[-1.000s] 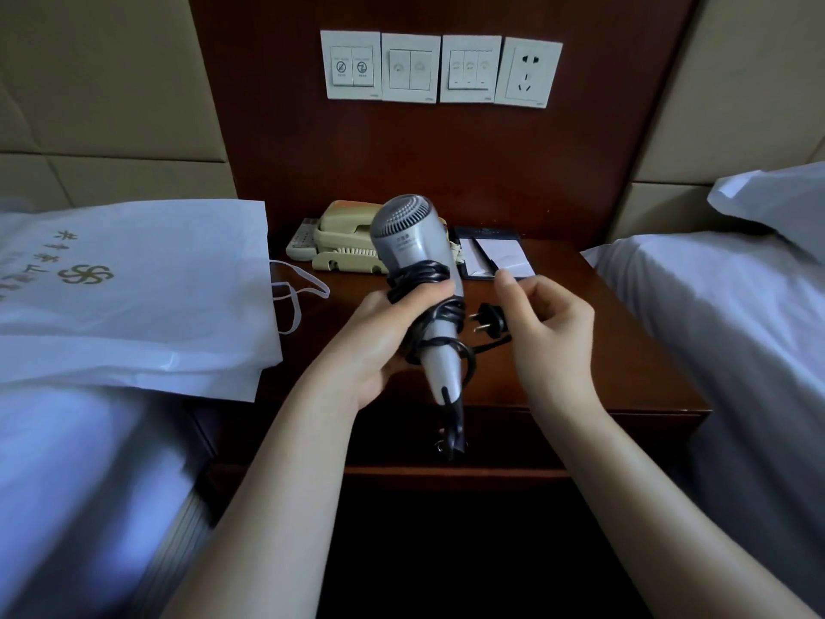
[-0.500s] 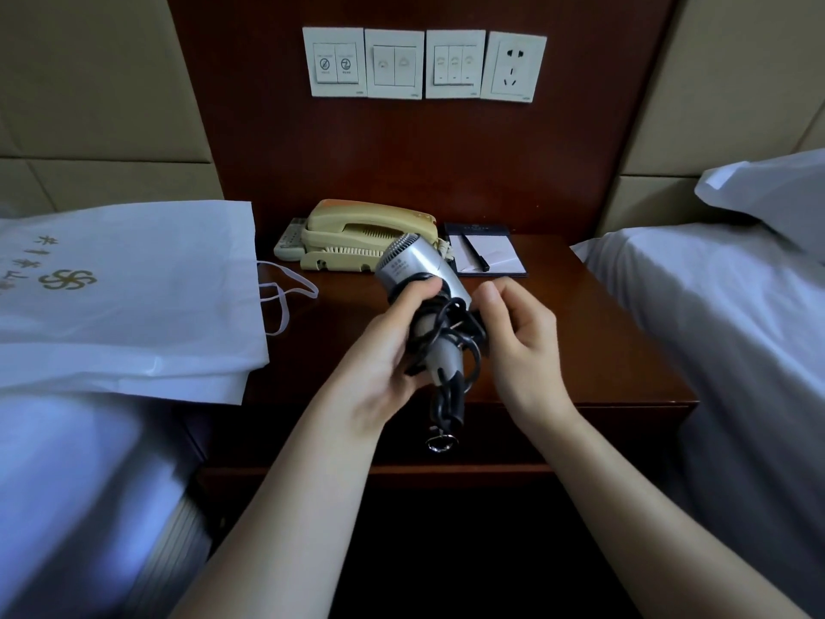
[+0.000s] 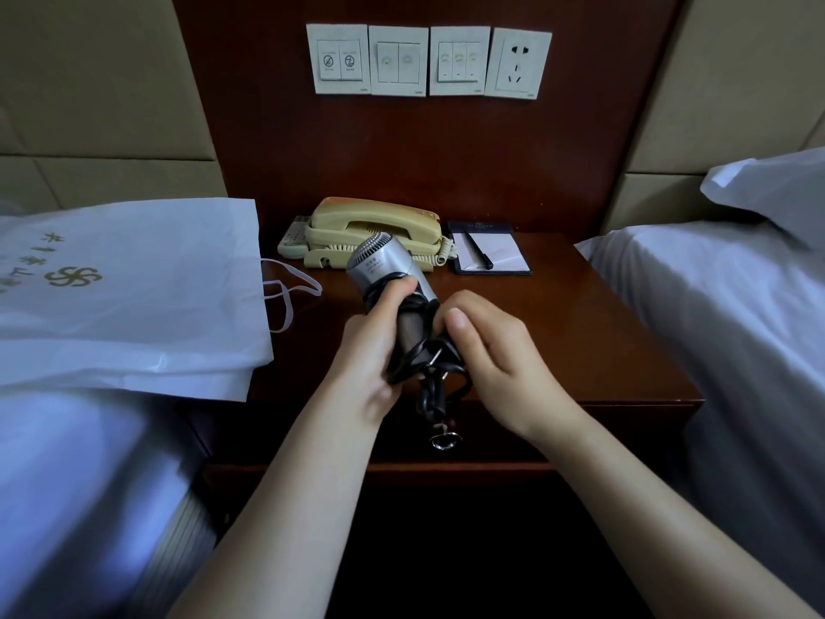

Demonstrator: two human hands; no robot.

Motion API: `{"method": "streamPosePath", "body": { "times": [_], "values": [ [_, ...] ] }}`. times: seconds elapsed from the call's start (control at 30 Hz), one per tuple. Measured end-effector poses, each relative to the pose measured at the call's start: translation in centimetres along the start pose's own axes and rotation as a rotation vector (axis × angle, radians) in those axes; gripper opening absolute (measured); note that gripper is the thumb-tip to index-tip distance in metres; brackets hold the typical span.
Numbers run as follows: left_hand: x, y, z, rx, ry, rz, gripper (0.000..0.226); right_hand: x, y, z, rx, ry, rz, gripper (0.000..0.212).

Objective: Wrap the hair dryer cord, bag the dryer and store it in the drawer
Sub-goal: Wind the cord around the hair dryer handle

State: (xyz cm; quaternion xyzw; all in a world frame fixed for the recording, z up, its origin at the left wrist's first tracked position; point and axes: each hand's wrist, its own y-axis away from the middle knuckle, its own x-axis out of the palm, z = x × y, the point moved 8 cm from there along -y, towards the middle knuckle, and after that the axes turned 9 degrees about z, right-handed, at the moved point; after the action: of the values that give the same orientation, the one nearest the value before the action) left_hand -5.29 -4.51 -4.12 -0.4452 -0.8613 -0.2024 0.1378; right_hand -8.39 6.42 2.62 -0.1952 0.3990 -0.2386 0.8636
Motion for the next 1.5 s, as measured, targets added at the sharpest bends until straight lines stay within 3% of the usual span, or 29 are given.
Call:
{"method": "streamPosePath", "body": {
  "times": [0.3, 0.6, 0.73, 0.87, 1.13, 1.33, 1.43, 1.5],
  "values": [
    [1.5, 0.0, -0.2, -0.033, 0.088, 0.209, 0.03, -1.7, 0.2, -0.7, 0.045, 0.001, -0.046, 0.025],
    [2.4, 0.8, -0.2, -0.057, 0.283, 0.252, 0.03, -2.0, 0.2, -2.4, 0.199, -0.095, -0.123, 0.036],
    [2.3, 0.9, 0.0, -0.071, 0.338, 0.187, 0.034, -1.9, 0.2, -1.6, 0.144, 0.002, -0.092, 0.031],
    [1.8, 0.7, -0.3, -0.037, 0.37, 0.137, 0.035, -1.1, 0.1, -1.0, 0.128, -0.049, -0.035, 0.024],
    [2.1, 0.6, -0.4, -0.023, 0.358, 0.122, 0.035, -0.6, 0.5, -0.5, 0.16, -0.207, -0.02, 0.044],
    [1.6, 0.4, -0.5, -0.04, 0.376, 0.135, 0.041, 0.2, 0.8, 0.8, 0.137, 0.004, 0.053, 0.029],
    [0.2, -0.6, -0.3, -0.025, 0.338, 0.045, 0.056, 0.0, 0.6, 0.6, 0.177, -0.074, 0.054, 0.035],
    [-0.8, -0.8, -0.7, 0.01, 0.307, -0.033, 0.051, 0.2, 0.5, 0.1, 0.224, -0.133, 0.111, 0.036]
  ]
}}
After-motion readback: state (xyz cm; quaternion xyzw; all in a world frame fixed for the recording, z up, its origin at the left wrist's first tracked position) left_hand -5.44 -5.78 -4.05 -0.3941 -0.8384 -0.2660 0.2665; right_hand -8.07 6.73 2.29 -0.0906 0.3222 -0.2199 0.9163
